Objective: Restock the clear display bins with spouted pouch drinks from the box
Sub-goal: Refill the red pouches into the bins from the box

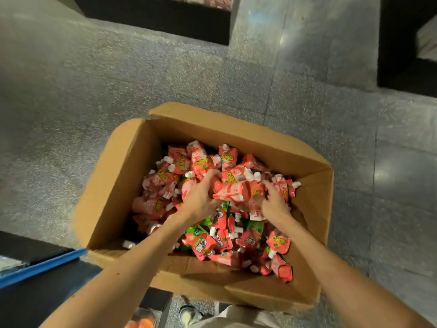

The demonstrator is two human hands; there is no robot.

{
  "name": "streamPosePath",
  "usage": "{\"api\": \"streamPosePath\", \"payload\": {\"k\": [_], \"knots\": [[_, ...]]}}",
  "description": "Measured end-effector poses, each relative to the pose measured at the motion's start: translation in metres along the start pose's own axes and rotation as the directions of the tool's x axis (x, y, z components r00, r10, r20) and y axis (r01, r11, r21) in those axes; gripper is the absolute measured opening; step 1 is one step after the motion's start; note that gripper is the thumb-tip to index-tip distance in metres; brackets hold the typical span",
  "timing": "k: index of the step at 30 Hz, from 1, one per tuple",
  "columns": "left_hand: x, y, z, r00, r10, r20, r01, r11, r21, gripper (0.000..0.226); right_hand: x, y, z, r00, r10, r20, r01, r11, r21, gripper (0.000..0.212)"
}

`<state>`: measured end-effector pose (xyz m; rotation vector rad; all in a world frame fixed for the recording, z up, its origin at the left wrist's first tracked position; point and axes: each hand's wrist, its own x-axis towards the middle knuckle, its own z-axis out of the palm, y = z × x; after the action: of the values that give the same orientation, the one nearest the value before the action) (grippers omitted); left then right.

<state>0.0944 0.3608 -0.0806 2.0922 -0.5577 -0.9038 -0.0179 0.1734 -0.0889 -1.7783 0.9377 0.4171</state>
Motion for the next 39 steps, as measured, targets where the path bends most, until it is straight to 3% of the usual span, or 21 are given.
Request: {"api": "streamPosePath", "payload": {"k": [3,6,12,16,18,21,25,28,31,39], "knots": [[-0.029,0.008,-0.02,0.994,-0.112,-0.016,0.108,0.979,-0.172,0.055,-0.014,-0.023,0.007,0.999,0.043,0.001,-0.042,0.994,0.102,0.055],[-0.07,0.013,-0.037,0.973,-0.226,-0.051,0.186,0.895,-0.406,0.057,-0.037,-0.048,0.021,0.996,-0.014,0.083,-0.002,0.982,0.188,0.061],[-0.2,0.011,-0.069,0.912,-0.349,-0.216,0.133,0.749,-0.649,0.047,-0.118,-0.109,0.071,0.948,-0.198,0.248,0.151,0.968,0.199,0.064],[-0.33,0.012,-0.089,0.904,-0.303,-0.301,0.014,0.726,-0.687,0.019,-0.201,-0.138,0.126,0.871,-0.32,0.372,0.224,0.934,0.279,0.009],[-0.402,0.012,-0.092,0.881,-0.295,-0.371,-0.036,0.738,-0.674,0.014,-0.255,-0.153,0.163,0.78,-0.374,0.502,0.217,0.914,0.343,0.013],[-0.507,0.014,-0.092,0.801,-0.325,-0.503,-0.123,0.732,-0.67,0.014,-0.339,-0.171,0.221,0.574,-0.42,0.703,0.173,0.901,0.398,0.028],[-0.626,0.023,-0.089,0.661,-0.348,-0.664,-0.285,0.702,-0.652,0.024,-0.449,-0.183,0.284,0.362,-0.433,0.825,0.218,0.9,0.377,0.027],[-0.698,0.024,-0.089,0.536,-0.418,-0.733,-0.372,0.663,-0.65,0.039,-0.513,-0.19,0.322,0.28,-0.42,0.863,0.322,0.888,0.328,0.016],[-0.751,0.025,-0.086,0.44,-0.453,-0.775,-0.408,0.668,-0.622,0.04,-0.561,-0.195,0.355,0.075,-0.386,0.919,0.406,0.854,0.326,0.016],[-0.843,0.019,-0.096,0.28,-0.51,-0.813,-0.412,0.701,-0.582,0.018,-0.65,-0.213,0.437,-0.126,-0.308,0.943,0.464,0.822,0.33,0.029]]}}
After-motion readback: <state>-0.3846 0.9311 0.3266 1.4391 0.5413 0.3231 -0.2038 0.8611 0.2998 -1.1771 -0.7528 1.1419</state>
